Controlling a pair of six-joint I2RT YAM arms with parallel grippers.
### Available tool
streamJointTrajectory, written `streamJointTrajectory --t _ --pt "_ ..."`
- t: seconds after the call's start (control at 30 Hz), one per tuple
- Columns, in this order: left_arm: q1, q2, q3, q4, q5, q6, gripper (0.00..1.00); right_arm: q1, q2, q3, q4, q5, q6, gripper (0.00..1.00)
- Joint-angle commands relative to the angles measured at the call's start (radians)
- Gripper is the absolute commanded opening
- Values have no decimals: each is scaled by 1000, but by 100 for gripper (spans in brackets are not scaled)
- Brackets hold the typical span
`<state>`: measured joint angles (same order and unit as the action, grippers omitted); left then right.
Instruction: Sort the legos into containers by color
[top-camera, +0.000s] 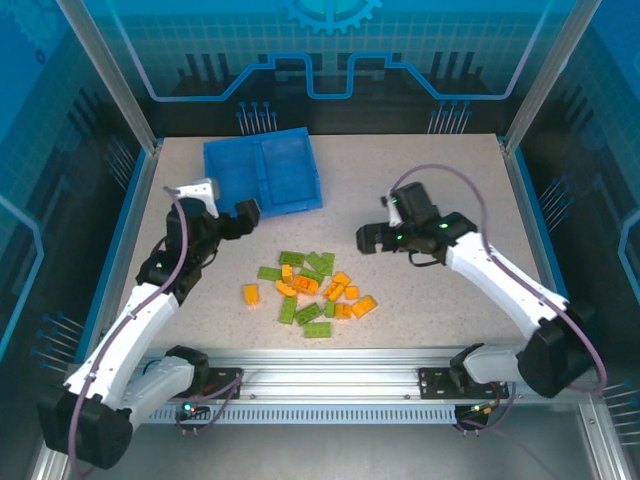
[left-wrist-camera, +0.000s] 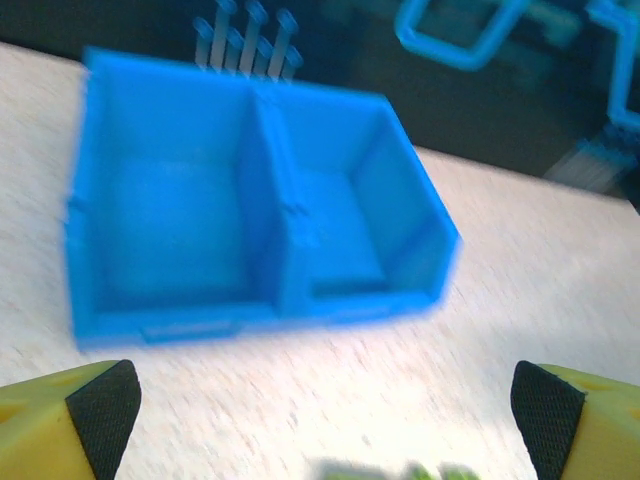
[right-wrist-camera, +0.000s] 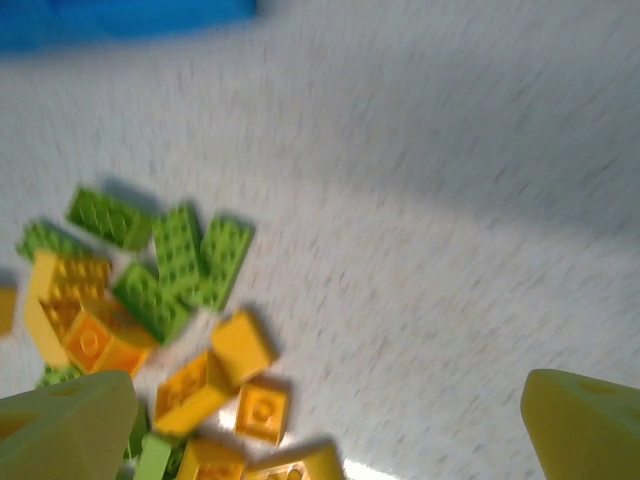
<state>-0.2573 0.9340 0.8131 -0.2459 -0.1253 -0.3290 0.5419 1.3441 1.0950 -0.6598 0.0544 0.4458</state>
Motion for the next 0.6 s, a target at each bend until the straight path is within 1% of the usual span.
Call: streamJointTrajectory --t 0.0,0.1,0.2,0.23,0.27,0.33,0.47,0.57 --pt "-84 -6 52 -329 65 -9 99 106 100 37 -62 30 118 100" --pt "-102 -11 73 -408 79 35 99 175 221 73 -11 34 207 99" --pt "-101 -21 77 -441 78 97 99 235 333 130 36 70 221 90" --pt "-102 -25 75 -444 77 112 99 247 369 154 32 90 213 87" --pt "-102 -29 72 -445 75 125 99 259 408 185 33 107 197 81" --pt "-101 -32 65 -441 78 136 99 274 475 235 37 118 152 75" --pt "-102 -27 47 -420 96 144 99 303 587 338 -1 161 65 68" --pt "-102 -27 35 -408 95 146 99 314 655 394 -32 155 22 65"
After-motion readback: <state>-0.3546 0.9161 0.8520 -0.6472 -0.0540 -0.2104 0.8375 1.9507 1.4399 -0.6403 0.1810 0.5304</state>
